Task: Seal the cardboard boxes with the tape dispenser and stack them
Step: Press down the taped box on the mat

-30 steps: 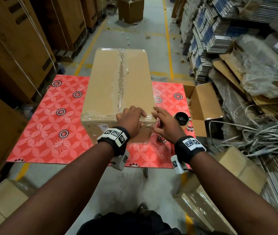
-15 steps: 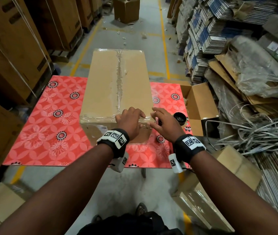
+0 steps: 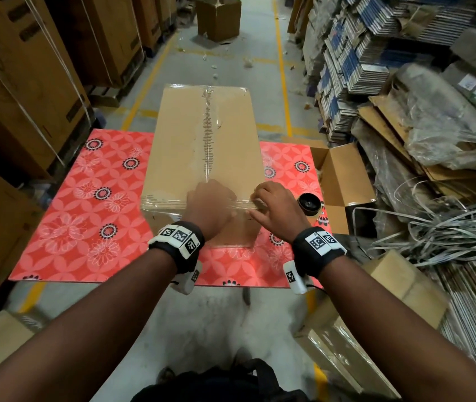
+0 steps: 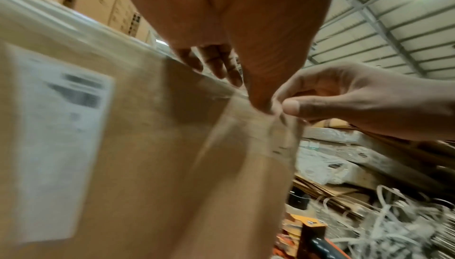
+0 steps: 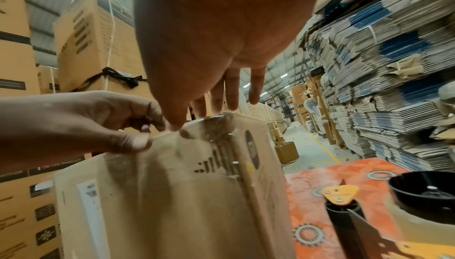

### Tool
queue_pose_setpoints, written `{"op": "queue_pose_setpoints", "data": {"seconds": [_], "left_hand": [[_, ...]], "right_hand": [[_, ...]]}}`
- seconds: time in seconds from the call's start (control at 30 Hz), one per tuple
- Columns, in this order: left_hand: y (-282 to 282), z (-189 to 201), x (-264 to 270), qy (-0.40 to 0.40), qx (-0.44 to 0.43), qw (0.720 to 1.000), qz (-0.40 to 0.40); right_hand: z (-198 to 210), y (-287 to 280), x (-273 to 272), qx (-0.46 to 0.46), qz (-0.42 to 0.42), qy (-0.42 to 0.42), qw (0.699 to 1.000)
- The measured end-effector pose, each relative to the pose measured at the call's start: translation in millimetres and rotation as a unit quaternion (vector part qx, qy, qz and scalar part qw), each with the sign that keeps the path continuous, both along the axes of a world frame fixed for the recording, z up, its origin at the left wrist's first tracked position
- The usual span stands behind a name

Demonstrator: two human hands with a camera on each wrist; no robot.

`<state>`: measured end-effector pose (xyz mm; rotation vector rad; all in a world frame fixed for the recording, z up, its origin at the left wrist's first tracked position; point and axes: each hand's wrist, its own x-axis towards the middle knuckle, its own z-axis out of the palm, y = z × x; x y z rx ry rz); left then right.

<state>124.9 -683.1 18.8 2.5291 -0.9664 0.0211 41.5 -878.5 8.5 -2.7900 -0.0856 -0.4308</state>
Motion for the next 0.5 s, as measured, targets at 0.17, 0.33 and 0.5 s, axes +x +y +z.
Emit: {"op": "queue_pose_setpoints", "data": {"seconds": [0.17, 0.33, 0.5], "left_hand": [[38.2, -6.1, 14.3, -0.023, 0.012, 1.000, -0.005], [57.2, -6.7, 17.9, -0.026, 0.010, 1.000, 0.002], [76.5, -6.4, 29.4, -0.024, -0.001, 1.000, 0.015]], "right_hand": [[-4.5, 13.3, 0.0, 0.015, -0.017, 0.000, 1.000], [6.5, 35.8, 9.0, -0.042, -0.048, 0.020, 0.998], [10.3, 61.0, 25.6, -0.031, -0.063, 0.032, 0.997]]}}
